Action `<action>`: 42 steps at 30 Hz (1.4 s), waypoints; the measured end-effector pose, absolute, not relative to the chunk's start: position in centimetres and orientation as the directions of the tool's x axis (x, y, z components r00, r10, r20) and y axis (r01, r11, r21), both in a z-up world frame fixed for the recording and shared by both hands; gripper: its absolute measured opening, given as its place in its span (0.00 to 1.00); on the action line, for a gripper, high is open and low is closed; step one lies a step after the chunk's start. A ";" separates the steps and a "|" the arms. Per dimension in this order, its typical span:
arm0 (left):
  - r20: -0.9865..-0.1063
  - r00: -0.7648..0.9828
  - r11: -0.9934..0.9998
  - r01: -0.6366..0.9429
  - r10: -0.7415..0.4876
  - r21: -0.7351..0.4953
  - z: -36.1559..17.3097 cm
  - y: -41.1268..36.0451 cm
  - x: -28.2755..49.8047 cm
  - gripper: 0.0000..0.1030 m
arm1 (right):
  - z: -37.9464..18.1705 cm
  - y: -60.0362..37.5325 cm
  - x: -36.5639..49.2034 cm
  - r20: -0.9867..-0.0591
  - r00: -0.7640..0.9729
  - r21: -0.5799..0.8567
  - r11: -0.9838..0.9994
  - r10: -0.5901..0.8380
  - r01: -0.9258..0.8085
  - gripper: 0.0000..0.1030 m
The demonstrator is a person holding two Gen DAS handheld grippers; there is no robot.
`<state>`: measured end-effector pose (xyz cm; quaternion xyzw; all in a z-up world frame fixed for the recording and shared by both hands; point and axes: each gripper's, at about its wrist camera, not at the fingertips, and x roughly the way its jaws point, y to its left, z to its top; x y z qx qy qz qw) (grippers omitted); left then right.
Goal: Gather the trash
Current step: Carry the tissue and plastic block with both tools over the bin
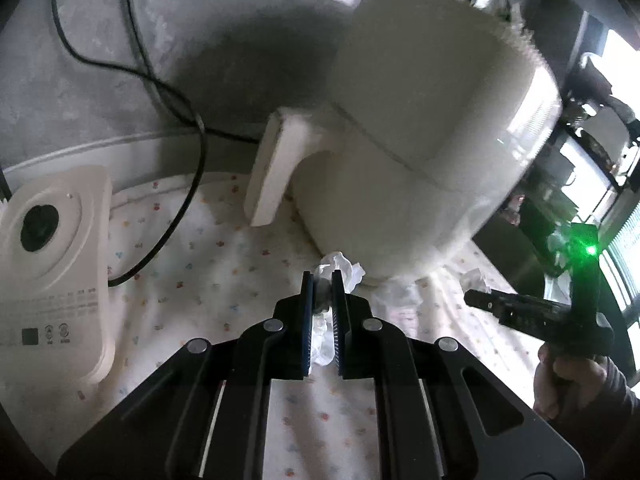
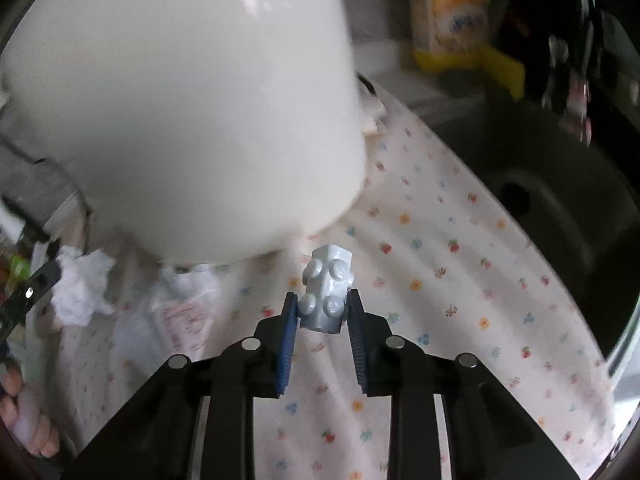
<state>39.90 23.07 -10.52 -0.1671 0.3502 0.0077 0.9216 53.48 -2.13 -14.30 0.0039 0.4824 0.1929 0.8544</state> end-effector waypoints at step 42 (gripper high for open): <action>-0.691 0.571 0.895 0.325 -0.444 -0.306 -10.1 -9.6 27.6 0.09 | -12.7 -31.9 24.2 -0.807 0.504 0.353 0.936 0.309 -0.010 0.31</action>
